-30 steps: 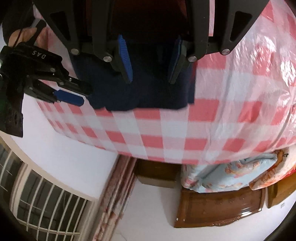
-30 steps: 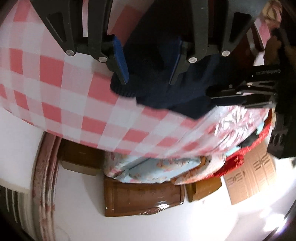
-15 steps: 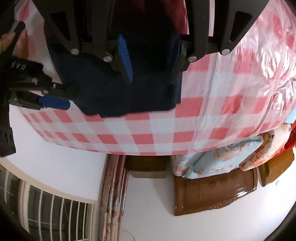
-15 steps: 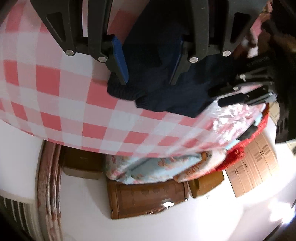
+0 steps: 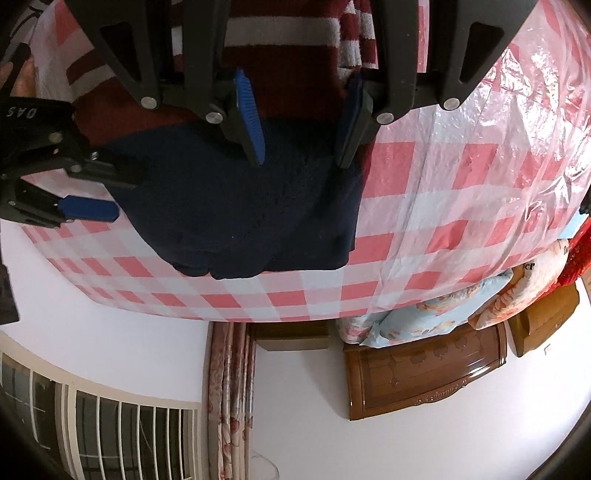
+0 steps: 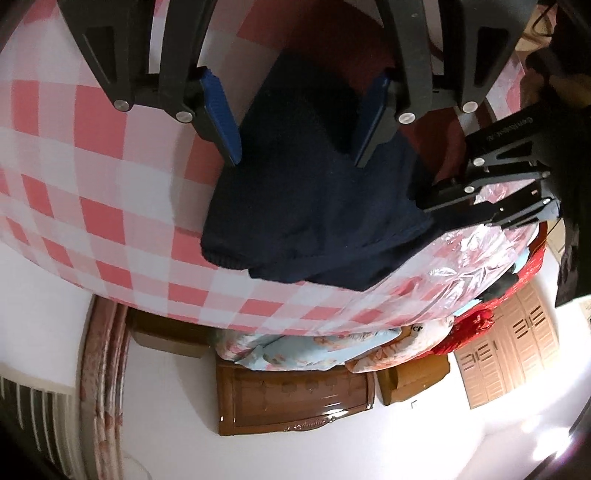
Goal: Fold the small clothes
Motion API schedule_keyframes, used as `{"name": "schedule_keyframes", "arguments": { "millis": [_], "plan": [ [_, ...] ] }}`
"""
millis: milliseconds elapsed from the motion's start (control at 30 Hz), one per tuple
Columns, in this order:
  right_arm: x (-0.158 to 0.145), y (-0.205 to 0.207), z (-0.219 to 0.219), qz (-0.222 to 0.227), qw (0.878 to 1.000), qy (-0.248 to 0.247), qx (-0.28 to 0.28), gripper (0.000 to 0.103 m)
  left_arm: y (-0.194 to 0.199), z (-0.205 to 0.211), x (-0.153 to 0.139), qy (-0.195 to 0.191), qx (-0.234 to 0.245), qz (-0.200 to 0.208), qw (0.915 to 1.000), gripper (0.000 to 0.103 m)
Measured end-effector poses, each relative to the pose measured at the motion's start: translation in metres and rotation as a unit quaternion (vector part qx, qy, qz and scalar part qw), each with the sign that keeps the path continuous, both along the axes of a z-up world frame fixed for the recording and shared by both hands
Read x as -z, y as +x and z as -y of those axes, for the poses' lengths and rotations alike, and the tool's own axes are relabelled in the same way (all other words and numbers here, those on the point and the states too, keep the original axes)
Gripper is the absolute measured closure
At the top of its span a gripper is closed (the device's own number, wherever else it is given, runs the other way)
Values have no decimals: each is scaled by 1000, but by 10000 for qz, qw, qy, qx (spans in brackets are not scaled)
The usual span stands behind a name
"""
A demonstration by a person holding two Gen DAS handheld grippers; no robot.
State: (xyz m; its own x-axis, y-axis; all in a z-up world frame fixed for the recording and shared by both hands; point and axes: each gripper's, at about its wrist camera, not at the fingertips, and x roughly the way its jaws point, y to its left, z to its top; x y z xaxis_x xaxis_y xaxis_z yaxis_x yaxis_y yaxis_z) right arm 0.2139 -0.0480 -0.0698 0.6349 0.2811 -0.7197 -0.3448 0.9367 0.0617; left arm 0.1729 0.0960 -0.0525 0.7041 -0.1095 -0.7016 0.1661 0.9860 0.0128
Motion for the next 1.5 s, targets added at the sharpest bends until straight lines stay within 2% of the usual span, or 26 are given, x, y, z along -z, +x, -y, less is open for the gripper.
{"name": "schedule_keyframes", "arguments": {
  "millis": [133, 267, 400, 467, 600, 633, 733, 867, 967, 1033, 1167, 1233, 1300, 1367, 1400, 1500],
  "plan": [
    [-7, -21, -6, 264, 9996, 24, -70, 0, -1, -1, 2, -85, -2, 49, 10000, 62],
    [11, -34, -26, 350, 9970, -621, -290, 0, -4, 0, 3, -50, -4, 99, 9999, 62],
    [5, -32, -19, 168, 9988, -431, -179, 0, -3, -2, 4, -112, 11, 95, 9999, 62],
    [1, -38, -17, 258, 9989, -353, -139, 0, -4, -3, 4, -133, 12, 103, 9999, 62],
    [13, -51, -22, 319, 9970, -646, -272, 0, -4, -3, 5, -130, -4, 122, 9998, 62],
    [14, -53, -21, 365, 9972, -595, -252, 0, -5, -2, 5, -119, -15, 132, 9998, 62],
    [12, -48, -16, 138, 9990, -399, -176, 0, -6, -2, 5, -100, -5, 152, 9998, 61],
    [10, -56, -20, 245, 9982, -537, -140, 0, -7, -2, 6, -135, -3, 151, 9998, 61],
    [17, -58, -20, 130, 9984, -518, -170, 0, -7, -2, 6, -117, -8, 162, 9998, 61],
    [15, -54, -13, -70, 9995, -289, -143, 0, -8, -3, 3, -138, -34, 111, 9998, 62],
    [0, -56, 8, -71, 9998, 190, -61, 0, -23, -30, -14, -820, -269, 185, 9961, 62],
    [-3, -51, 23, -197, 9981, 581, 78, 0, -21, -53, -11, -1242, -425, -31, 9913, 62],
    [1, -39, 43, -457, 9927, 1067, 329, 0, -14, -77, 0, -1875, -567, -378, 9799, 62],
    [5, -28, 50, -635, 9882, 1336, 390, 0, -6, -92, 10, -2416, -587, -639, 9665, 61],
    [9, -20, 52, -757, 9851, 1501, 373, 0, -1, -93, 15, -2583, -518, -751, 9618, 61],
    [17, -4, 45, -1045, 9802, 1655, 294, 0, 8, -85, 22, -2517, -413, -909, 9627, 59]
  ]
}}
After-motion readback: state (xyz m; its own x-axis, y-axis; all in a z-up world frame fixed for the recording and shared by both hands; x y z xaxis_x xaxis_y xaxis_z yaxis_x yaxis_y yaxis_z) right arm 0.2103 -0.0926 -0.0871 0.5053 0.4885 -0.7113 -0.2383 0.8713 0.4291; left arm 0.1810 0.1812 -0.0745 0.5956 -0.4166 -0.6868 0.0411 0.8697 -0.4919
